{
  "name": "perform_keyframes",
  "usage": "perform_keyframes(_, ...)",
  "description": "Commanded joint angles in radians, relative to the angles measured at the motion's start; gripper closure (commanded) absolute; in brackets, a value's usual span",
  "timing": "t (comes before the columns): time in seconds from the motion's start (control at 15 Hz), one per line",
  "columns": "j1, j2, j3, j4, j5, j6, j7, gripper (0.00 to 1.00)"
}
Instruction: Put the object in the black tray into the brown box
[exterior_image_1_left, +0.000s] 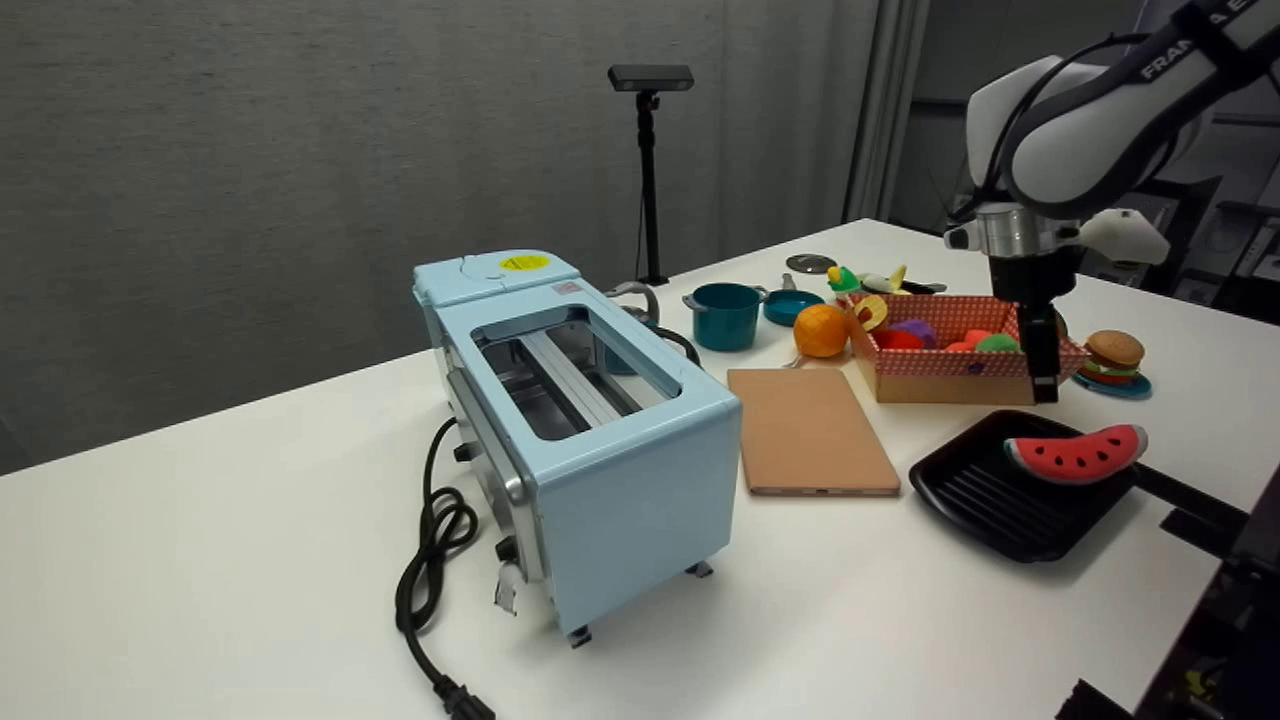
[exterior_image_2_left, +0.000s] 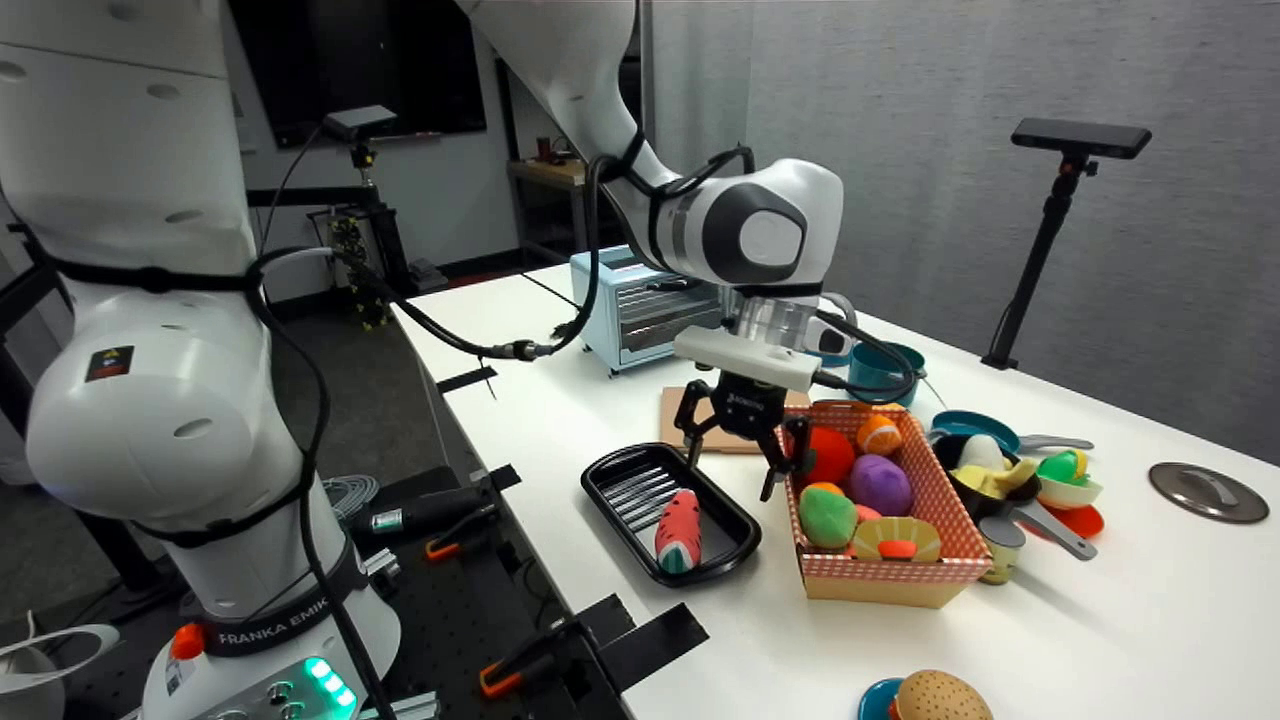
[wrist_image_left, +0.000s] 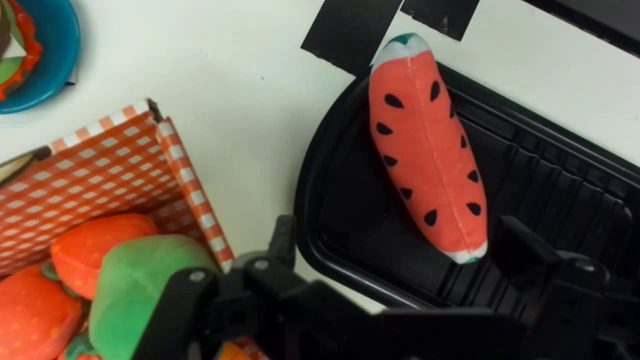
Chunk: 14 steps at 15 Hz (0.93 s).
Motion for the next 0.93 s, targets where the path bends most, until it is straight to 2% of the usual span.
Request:
perform_keyframes(0.0,-0.016,0.113,0.056,0.098,-0.013,-0.109,0.027,0.00)
perform_keyframes(0.27,0.000,0.154,0.095,0.068,-0.042,-0.128,0.101,0.00)
perform_keyframes(0.53,-0.003,0.190,0.127,0.083,-0.026,-0.174,0.118,0.01)
perform_keyframes(0.6,-0.011,0.196,0.128,0.080,-0.025,-0.178,0.108,0.13)
perform_keyframes(0.67,-0.015,0.201,0.128,0.083,-0.023,-0.186,0.101,0.14)
perform_keyframes(0.73,-0.023,0.207,0.127,0.088,-0.018,-0.192,0.088,0.29)
perform_keyframes(0.87,-0.042,0.216,0.129,0.101,-0.002,-0.207,0.058,0.43)
